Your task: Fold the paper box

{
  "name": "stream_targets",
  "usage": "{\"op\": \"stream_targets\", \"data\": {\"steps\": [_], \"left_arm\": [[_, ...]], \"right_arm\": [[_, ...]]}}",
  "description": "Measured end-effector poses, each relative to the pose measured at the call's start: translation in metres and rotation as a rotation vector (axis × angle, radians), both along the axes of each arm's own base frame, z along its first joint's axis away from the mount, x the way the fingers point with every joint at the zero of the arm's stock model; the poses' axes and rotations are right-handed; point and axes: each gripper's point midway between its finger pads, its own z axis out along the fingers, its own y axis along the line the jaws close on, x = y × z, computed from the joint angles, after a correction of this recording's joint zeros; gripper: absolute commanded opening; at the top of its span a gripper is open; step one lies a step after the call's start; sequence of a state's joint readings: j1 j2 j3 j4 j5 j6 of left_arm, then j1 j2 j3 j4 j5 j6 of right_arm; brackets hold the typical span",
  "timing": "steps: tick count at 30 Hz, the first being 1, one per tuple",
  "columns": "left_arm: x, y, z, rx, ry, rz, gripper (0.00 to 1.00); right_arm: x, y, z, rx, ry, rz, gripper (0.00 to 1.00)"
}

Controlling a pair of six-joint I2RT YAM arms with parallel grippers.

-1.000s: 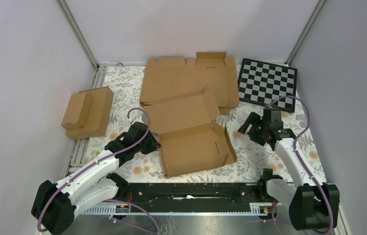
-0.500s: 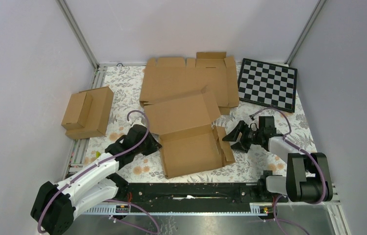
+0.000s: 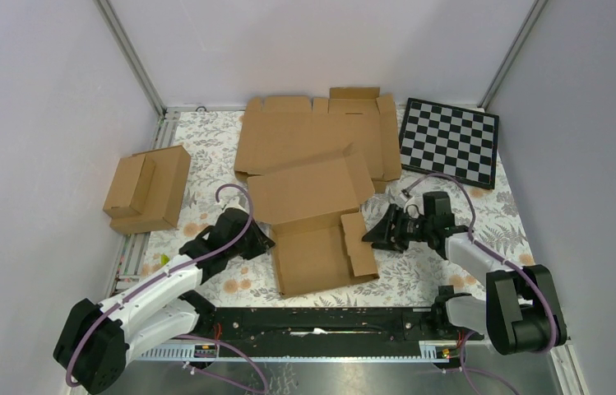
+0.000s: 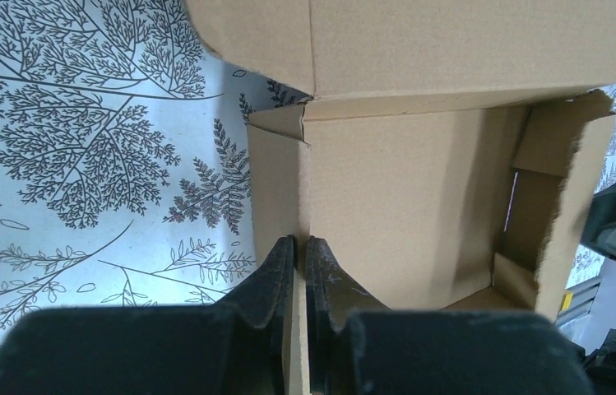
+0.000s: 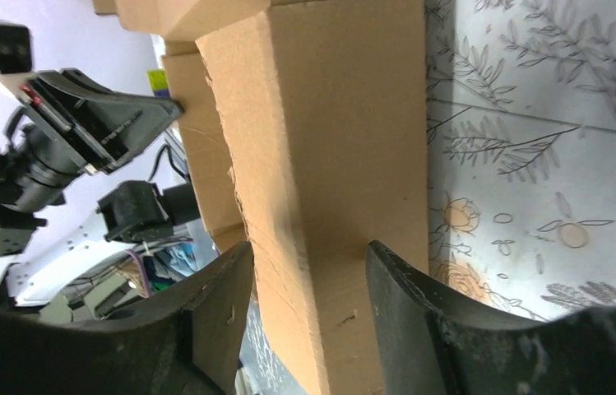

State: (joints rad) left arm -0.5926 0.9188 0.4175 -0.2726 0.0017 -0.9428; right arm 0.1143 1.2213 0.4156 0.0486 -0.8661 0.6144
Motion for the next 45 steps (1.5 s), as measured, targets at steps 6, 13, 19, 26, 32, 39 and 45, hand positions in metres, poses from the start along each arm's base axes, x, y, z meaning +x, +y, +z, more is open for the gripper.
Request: {"op": "stream_targets", "data": {"steps": [6, 13, 19, 26, 32, 39, 45], "left_arm": [[0.001, -0.001, 0.000, -0.002, 0.000, -0.002, 0.00], [0.001, -0.001, 0.000, -0.002, 0.000, -0.002, 0.00], [0.002, -0.002, 0.000, 0.001, 0.005, -0.002, 0.00], [0.003, -0.002, 0.001, 0.003, 0.006, -0.002, 0.00], [0.003, -0.001, 0.000, 0.012, 0.008, 0.002, 0.00], [0.002, 0.001, 0.001, 0.031, 0.012, -0.002, 0.00], [0.001, 0.002, 0.001, 0.046, 0.018, -0.010, 0.00]], "right_arm": [[-0.010, 0.008, -0.016, -0.166, 0.003, 0.050, 0.59], [-0.010, 0.005, -0.023, -0.333, -0.033, 0.090, 0.65], [-0.016, 0.006, -0.027, -0.463, -0.062, 0.140, 0.65], [-0.014, -0.001, -0.042, -0.658, -0.073, 0.145, 0.47], [-0.008, -0.018, -0.050, -0.799, -0.084, 0.105, 0.39], [-0.003, -0.017, -0.057, -0.909, -0.115, 0.134, 0.23], [0.003, -0.010, -0.056, -0.984, -0.151, 0.153, 0.04]]}}
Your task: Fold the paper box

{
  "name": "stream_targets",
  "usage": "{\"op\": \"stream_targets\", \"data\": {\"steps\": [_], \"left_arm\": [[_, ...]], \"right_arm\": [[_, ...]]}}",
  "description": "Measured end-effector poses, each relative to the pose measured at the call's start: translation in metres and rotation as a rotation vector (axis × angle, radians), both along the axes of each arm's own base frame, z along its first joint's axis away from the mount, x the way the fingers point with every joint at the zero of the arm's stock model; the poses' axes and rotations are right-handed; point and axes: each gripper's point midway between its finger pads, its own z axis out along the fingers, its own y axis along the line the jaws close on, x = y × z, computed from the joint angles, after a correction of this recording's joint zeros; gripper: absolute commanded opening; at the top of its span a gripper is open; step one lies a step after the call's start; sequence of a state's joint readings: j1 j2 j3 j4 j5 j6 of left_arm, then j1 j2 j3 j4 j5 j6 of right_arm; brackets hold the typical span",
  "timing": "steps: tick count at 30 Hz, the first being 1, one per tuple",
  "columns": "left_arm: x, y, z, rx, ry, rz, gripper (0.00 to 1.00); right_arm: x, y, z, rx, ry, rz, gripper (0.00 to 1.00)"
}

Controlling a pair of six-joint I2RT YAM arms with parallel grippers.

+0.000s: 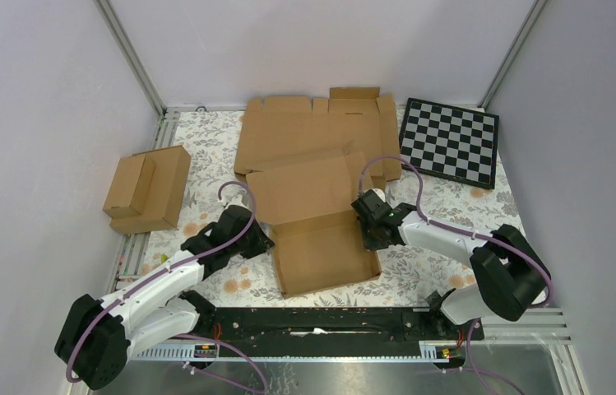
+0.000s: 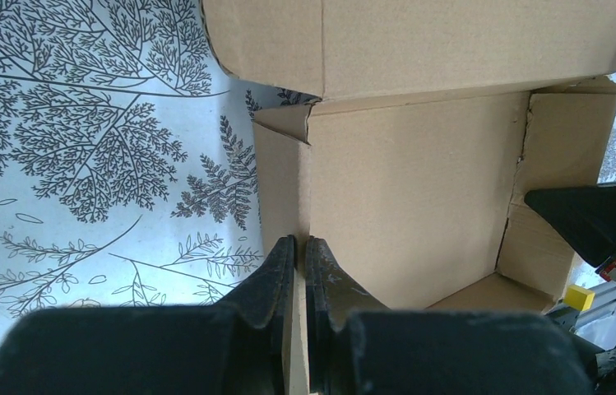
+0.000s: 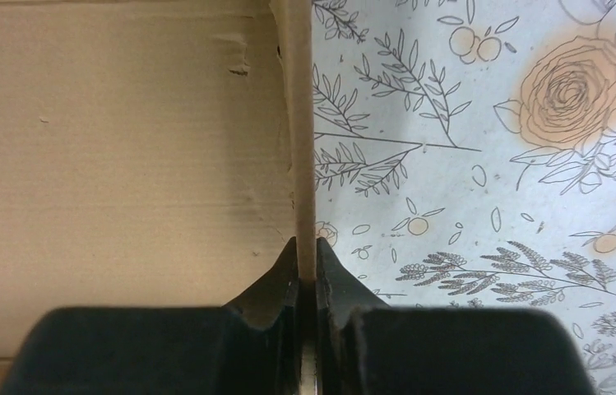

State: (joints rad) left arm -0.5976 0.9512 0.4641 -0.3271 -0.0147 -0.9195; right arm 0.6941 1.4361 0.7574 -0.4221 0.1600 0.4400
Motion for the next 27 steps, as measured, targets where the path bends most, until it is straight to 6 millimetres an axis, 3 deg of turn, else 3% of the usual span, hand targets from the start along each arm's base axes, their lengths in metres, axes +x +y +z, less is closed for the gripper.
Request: {"op": "stream_targets", "data": {"steps": [4, 8, 11, 21, 27], "left_arm": [[0.000, 0.001, 0.000, 0.006, 0.001, 0.000, 0.00], [-0.001, 0.002, 0.000, 0.015, 0.004, 0.002, 0.00], [-0.001, 0.004, 0.000, 0.023, 0.006, 0.003, 0.00], [-0.001, 0.007, -0.001, 0.041, 0.003, 0.009, 0.00], [0.000, 0.007, -0.001, 0.042, 0.002, 0.010, 0.00]], "right_arm": [[0.005, 0.000, 0.000, -0.065, -0.017, 0.003, 0.05], [0.006, -0.001, 0.001, -0.085, -0.030, -0.011, 0.37], [0.011, -0.007, 0.001, -0.113, -0.051, -0.031, 0.48], [0.020, -0.003, 0.003, -0.123, -0.060, -0.021, 0.45], [0.025, 0.001, -0.010, -0.152, -0.037, -0.009, 0.38]]}}
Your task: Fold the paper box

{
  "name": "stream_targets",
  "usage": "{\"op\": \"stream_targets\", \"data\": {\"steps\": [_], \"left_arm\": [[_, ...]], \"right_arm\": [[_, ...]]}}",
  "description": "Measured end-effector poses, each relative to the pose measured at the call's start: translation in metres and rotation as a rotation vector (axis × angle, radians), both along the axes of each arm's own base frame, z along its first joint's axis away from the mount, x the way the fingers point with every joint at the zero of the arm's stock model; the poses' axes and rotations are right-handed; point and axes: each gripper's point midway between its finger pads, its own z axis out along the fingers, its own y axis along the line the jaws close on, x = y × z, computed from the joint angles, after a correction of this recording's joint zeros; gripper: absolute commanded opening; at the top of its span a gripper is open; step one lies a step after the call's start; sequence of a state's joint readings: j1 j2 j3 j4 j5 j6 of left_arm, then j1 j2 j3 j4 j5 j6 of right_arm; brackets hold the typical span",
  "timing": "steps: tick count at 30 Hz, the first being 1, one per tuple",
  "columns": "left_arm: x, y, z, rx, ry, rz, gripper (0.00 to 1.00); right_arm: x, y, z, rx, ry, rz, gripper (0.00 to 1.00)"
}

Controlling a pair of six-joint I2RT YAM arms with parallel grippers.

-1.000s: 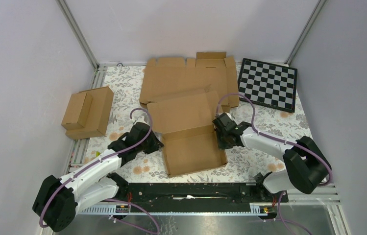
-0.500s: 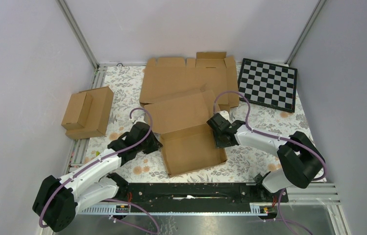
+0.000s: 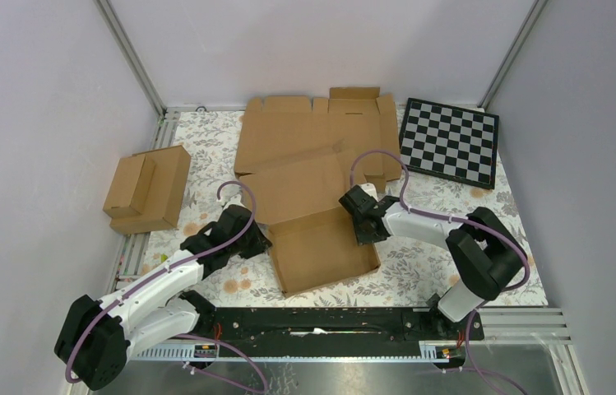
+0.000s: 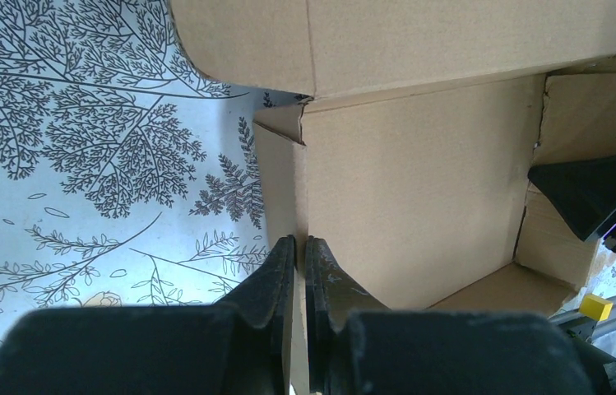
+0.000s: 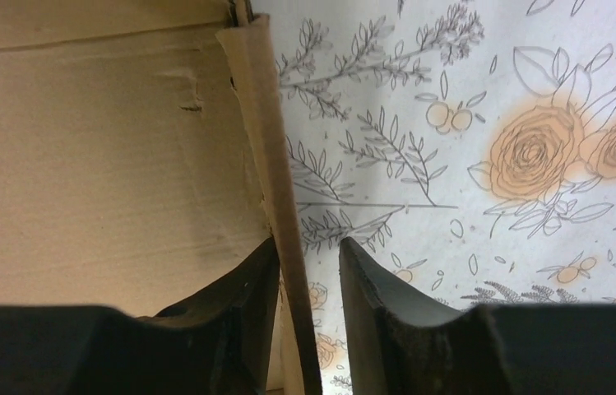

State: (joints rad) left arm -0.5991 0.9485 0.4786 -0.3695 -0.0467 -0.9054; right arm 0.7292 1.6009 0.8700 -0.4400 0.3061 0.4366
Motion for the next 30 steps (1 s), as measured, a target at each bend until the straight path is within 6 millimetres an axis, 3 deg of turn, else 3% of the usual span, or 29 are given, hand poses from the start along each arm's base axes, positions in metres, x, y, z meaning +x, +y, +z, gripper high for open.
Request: {"op": "stream_targets", "data": {"steps": [3, 5, 7, 10, 11, 13, 15, 17, 19, 23, 26, 30], "left_arm": [[0.001, 0.001, 0.000, 0.004, -0.002, 0.001, 0.00], [0.001, 0.001, 0.000, 0.007, -0.003, 0.000, 0.00], [0.001, 0.001, 0.000, 0.011, -0.005, 0.001, 0.00], [0.004, 0.003, 0.002, 0.020, -0.017, 0.013, 0.00], [0.005, 0.004, 0.003, 0.021, -0.020, 0.015, 0.04], [0.005, 0.004, 0.003, 0.026, -0.021, 0.018, 0.24], [0.004, 0.007, 0.002, 0.042, -0.015, 0.015, 0.56], [0.002, 0.012, 0.002, 0.082, -0.013, 0.002, 0.80], [0.002, 0.017, 0.003, 0.118, -0.016, -0.018, 0.94], [0.009, 0.018, 0.022, 0.131, -0.057, -0.041, 0.99], [0.020, 0.020, 0.036, 0.115, -0.084, -0.028, 0.99], [0.047, 0.039, 0.057, 0.093, -0.116, 0.061, 0.99]], "right_arm": [[0.008, 0.003, -0.001, -0.006, -0.015, -0.003, 0.28], [0.012, 0.005, -0.001, -0.005, -0.030, -0.008, 0.08], [0.014, 0.008, 0.000, 0.002, -0.038, -0.002, 0.06], [0.013, 0.010, -0.001, 0.006, -0.034, 0.011, 0.14], [0.013, 0.010, -0.001, 0.007, -0.035, 0.011, 0.17], [0.014, 0.011, 0.000, 0.013, -0.039, 0.009, 0.24], [0.016, 0.012, 0.000, 0.020, -0.047, 0.006, 0.31], [0.018, 0.009, 0.000, 0.012, -0.051, 0.001, 0.40], [0.018, 0.004, 0.001, 0.006, -0.051, -0.004, 0.50], [0.020, 0.002, 0.011, 0.032, -0.059, 0.001, 0.73], [0.021, 0.008, 0.032, 0.111, -0.085, 0.017, 0.90], [0.027, 0.012, 0.065, 0.224, -0.134, 0.027, 0.97]]}}
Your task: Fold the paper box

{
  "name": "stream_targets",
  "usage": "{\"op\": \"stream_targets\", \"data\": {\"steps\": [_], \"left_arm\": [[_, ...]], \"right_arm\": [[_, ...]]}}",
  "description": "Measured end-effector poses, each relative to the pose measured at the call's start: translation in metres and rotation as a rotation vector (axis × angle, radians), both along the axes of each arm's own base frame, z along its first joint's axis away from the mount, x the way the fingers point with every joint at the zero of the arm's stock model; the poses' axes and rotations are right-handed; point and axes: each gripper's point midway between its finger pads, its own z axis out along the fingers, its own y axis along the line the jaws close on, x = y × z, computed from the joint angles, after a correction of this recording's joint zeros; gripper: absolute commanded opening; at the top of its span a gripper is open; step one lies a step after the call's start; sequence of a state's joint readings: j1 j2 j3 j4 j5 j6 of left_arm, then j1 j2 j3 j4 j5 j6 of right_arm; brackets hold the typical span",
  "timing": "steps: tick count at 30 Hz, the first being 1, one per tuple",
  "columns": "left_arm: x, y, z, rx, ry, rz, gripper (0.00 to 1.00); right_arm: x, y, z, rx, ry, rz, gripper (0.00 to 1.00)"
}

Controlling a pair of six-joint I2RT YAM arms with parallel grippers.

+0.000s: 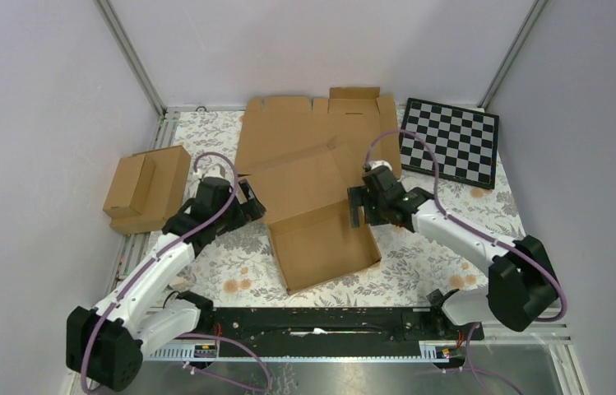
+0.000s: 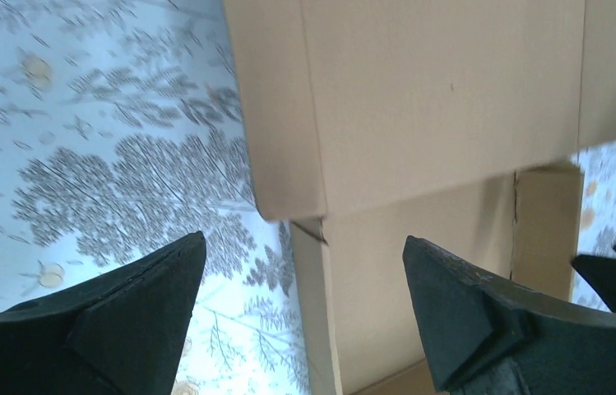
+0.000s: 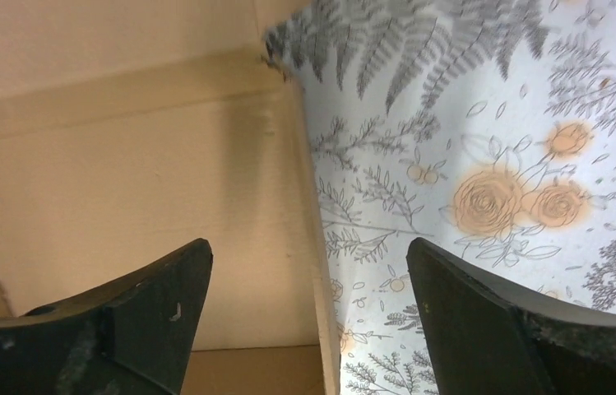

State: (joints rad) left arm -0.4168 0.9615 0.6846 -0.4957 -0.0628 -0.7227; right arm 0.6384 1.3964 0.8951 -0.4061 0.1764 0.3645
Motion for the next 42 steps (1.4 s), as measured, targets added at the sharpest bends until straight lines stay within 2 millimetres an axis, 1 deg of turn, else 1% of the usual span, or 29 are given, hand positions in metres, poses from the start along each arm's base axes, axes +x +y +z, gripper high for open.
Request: {"op": "stream_targets", "data": {"steps": [3, 6, 9, 10, 13, 15, 17, 19, 20, 22, 24, 26, 27, 28, 29, 30, 32, 33, 36, 40, 41, 42], "left_arm": [[0.022, 0.017, 0.005, -0.005, -0.009, 0.076, 0.99], [0.040, 0.030, 0.002, -0.007, 0.001, 0.133, 0.99], [0.059, 0.037, -0.001, -0.017, 0.003, 0.170, 0.99], [0.067, 0.040, -0.002, -0.020, 0.002, 0.182, 0.98], [0.091, 0.044, 0.000, -0.028, -0.011, 0.206, 0.91], [0.107, 0.047, 0.002, -0.033, -0.020, 0.221, 0.85], [0.121, 0.049, 0.002, -0.037, -0.028, 0.230, 0.80], [0.132, 0.051, -0.001, -0.044, -0.026, 0.233, 0.76], [0.138, 0.051, -0.003, -0.047, -0.025, 0.232, 0.74], [0.143, 0.052, -0.009, -0.050, -0.013, 0.231, 0.69], [0.146, 0.051, -0.019, -0.055, 0.006, 0.227, 0.64], [0.148, 0.049, -0.029, -0.064, 0.033, 0.217, 0.57], [0.148, 0.047, -0.034, -0.069, 0.047, 0.211, 0.52], [0.149, 0.045, -0.039, -0.076, 0.058, 0.204, 0.46], [0.149, 0.043, -0.043, -0.081, 0.066, 0.200, 0.40], [0.149, 0.042, -0.047, -0.085, 0.075, 0.191, 0.32], [0.150, 0.038, -0.048, -0.096, 0.076, 0.176, 0.11], [0.152, 0.037, -0.046, -0.105, 0.068, 0.172, 0.01], [0.158, 0.033, -0.040, -0.122, 0.035, 0.153, 0.00], [0.160, 0.029, -0.034, -0.109, 0.006, 0.121, 0.00], [0.160, 0.029, -0.031, -0.099, -0.005, 0.116, 0.00], [0.160, 0.027, -0.027, -0.088, -0.021, 0.107, 0.00]], "right_arm": [[0.016, -0.002, 0.022, 0.063, -0.030, -0.018, 1.00], [0.040, -0.005, 0.045, 0.122, -0.051, -0.042, 1.00], [0.075, -0.005, 0.072, 0.166, -0.096, -0.064, 1.00], [0.089, -0.003, 0.081, 0.178, -0.117, -0.067, 0.99], [0.129, 0.009, 0.100, 0.201, -0.163, -0.065, 0.93], [0.152, 0.018, 0.102, 0.211, -0.172, -0.062, 0.90], [0.177, 0.028, 0.097, 0.220, -0.161, -0.056, 0.89], [0.199, 0.035, 0.087, 0.221, -0.143, -0.052, 0.87], [0.210, 0.038, 0.078, 0.219, -0.132, -0.050, 0.86], [0.224, 0.042, 0.063, 0.211, -0.111, -0.048, 0.83], [0.231, 0.043, 0.047, 0.200, -0.083, -0.046, 0.81], [0.236, 0.043, 0.032, 0.192, -0.053, -0.041, 0.78], [0.238, 0.042, 0.026, 0.187, -0.041, -0.041, 0.76], [0.239, 0.042, 0.022, 0.185, -0.030, -0.038, 0.73], [0.241, 0.042, 0.017, 0.189, -0.018, -0.034, 0.68], [0.243, 0.042, 0.014, 0.191, -0.012, -0.028, 0.62], [0.242, 0.044, 0.009, 0.205, 0.009, -0.012, 0.47], [0.241, 0.045, 0.008, 0.214, 0.019, -0.005, 0.43], [0.238, 0.050, 0.007, 0.245, 0.041, 0.007, 0.24], [0.236, 0.057, 0.012, 0.286, 0.043, 0.024, 0.04], [0.236, 0.059, 0.016, 0.302, 0.037, 0.025, 0.00], [0.234, 0.061, 0.021, 0.321, 0.031, 0.031, 0.00]]}}
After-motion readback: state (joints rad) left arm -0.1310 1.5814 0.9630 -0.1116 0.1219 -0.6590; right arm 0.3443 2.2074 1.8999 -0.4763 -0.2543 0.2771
